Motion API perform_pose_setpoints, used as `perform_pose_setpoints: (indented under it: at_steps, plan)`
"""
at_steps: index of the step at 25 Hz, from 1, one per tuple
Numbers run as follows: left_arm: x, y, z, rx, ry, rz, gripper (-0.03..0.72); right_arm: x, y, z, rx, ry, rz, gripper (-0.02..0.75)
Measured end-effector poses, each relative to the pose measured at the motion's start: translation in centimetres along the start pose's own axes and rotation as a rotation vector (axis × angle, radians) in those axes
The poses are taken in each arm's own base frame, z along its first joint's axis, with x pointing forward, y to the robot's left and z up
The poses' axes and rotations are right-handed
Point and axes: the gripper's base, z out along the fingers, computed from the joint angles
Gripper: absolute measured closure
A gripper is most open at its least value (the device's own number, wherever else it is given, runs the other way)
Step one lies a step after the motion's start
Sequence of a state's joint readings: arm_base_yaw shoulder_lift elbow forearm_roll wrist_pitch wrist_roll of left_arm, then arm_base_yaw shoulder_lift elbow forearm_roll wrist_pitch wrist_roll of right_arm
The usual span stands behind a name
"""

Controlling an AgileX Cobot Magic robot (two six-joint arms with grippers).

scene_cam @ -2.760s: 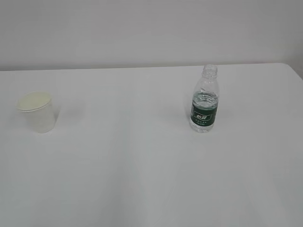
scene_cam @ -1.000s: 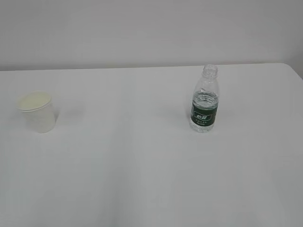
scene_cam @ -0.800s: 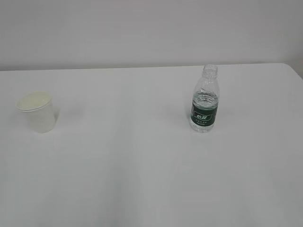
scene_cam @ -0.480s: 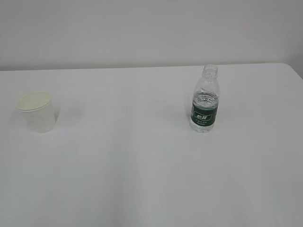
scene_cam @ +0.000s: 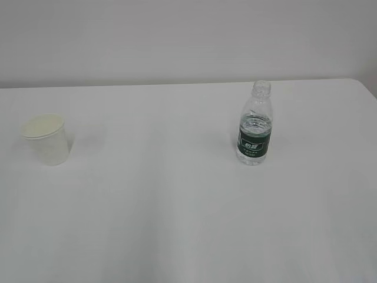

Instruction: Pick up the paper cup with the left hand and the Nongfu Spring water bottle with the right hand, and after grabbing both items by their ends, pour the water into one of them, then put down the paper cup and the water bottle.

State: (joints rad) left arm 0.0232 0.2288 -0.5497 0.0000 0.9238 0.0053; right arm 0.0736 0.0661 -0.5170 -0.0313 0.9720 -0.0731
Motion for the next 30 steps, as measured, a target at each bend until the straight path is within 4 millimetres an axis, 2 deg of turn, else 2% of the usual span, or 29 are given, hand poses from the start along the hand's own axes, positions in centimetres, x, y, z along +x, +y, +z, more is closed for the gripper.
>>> perform_pose_setpoints:
  at_steps: [12,21,30]
  plan:
    - [-1.8,0.0,2.1,0.000,-0.018,0.000,0.112,-2.9,-0.2,2.5,0.003,-0.075,-0.011,0.148]
    - [-3.3,0.0,3.7,0.000,-0.069,0.000,0.113,-4.0,-0.2,4.6,-0.001,-0.048,-0.045,0.148]
    - [-4.5,0.0,6.0,0.000,-0.087,0.000,0.113,-5.3,-0.2,6.6,0.002,-0.090,-0.091,0.148]
